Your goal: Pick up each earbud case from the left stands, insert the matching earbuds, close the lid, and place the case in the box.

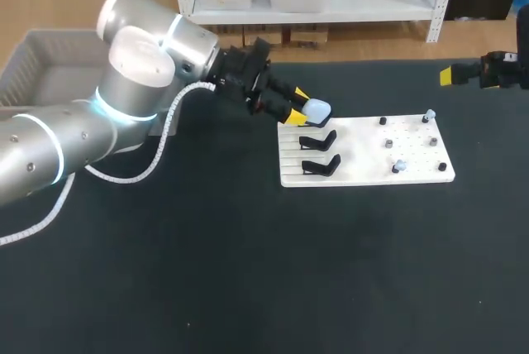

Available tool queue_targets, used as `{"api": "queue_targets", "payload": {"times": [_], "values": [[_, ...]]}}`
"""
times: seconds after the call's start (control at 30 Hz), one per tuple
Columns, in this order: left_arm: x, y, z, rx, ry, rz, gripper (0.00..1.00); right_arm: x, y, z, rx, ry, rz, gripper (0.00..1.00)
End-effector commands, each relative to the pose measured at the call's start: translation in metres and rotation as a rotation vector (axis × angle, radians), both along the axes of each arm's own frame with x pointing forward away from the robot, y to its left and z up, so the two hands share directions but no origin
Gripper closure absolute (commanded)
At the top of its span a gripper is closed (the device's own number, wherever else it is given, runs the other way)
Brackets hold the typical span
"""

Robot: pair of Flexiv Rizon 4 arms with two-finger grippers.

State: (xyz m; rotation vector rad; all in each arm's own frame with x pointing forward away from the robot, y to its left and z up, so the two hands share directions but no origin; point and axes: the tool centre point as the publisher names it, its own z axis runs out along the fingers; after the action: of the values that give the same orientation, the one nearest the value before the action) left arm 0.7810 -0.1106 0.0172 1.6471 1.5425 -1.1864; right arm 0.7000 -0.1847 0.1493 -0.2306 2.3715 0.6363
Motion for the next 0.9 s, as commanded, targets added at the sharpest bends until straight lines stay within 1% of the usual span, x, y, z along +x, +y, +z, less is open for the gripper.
{"api": "queue_targets", "payload": {"times": [0.03,0.2,0.43,0.67,0.9], "values": [[-0.004,-0.002,0.0004,0.005,-0.004,0.011,0.41,-0.0002,-0.0002,0.0003,-0.001,0.0,0.0,0.0],[-0.0073,-0.0053,0.0016,0.008,-0.007,0.018,0.44,-0.0002,-0.0002,0.0003,-0.001,0.0,0.0,0.0],[-0.0092,-0.0062,0.0,0.011,-0.007,0.028,0.4,-0.0002,-0.0002,0.0003,-0.001,0.0,0.0,0.0],[-0.0095,-0.0065,-0.0015,0.019,-0.012,0.037,0.41,-0.0002,-0.0002,0.0003,-0.001,0.0,0.0,0.0],[-0.0051,-0.0045,-0.0019,0.023,-0.024,0.049,0.45,-0.0002,-0.0002,0.0003,-0.001,0.0,0.0,0.0]]}}
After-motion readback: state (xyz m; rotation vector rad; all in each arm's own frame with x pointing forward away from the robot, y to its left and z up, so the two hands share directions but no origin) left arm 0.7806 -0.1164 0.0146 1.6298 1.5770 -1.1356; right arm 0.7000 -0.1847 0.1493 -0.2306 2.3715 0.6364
